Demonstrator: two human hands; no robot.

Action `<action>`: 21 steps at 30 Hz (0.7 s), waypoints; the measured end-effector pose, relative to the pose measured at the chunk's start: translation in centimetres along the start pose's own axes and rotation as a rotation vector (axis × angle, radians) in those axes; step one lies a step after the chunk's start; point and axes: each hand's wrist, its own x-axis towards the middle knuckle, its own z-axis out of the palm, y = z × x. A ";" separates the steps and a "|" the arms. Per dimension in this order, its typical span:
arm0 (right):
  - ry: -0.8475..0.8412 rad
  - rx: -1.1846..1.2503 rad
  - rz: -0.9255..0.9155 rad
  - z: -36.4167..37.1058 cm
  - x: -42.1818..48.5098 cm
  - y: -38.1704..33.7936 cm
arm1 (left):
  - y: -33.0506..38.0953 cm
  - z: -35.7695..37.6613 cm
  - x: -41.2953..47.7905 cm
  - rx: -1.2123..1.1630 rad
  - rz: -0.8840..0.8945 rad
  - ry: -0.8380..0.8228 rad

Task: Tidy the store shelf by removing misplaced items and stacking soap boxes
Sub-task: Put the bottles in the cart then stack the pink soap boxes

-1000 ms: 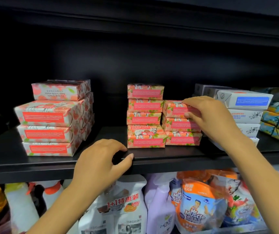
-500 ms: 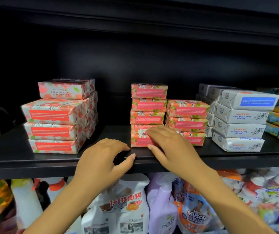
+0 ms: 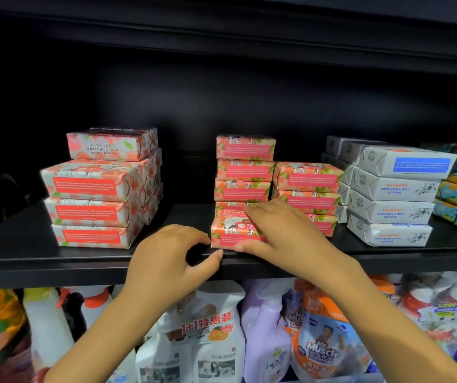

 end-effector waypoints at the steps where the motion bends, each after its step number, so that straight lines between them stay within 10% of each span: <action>1: 0.024 0.017 -0.003 0.1 0.0 0.0 | 0.1 -0.1 0.0 -0.008 -0.012 -0.008; 12: 0.622 0.088 -0.195 0.3 -1.5 -1.3 | 2.5 -2.6 2.5 -0.980 -0.284 -0.184; 21: 0.454 0.649 -0.007 -2.9 -3.3 -0.3 | 3.1 -2.8 1.8 -1.114 -0.127 0.028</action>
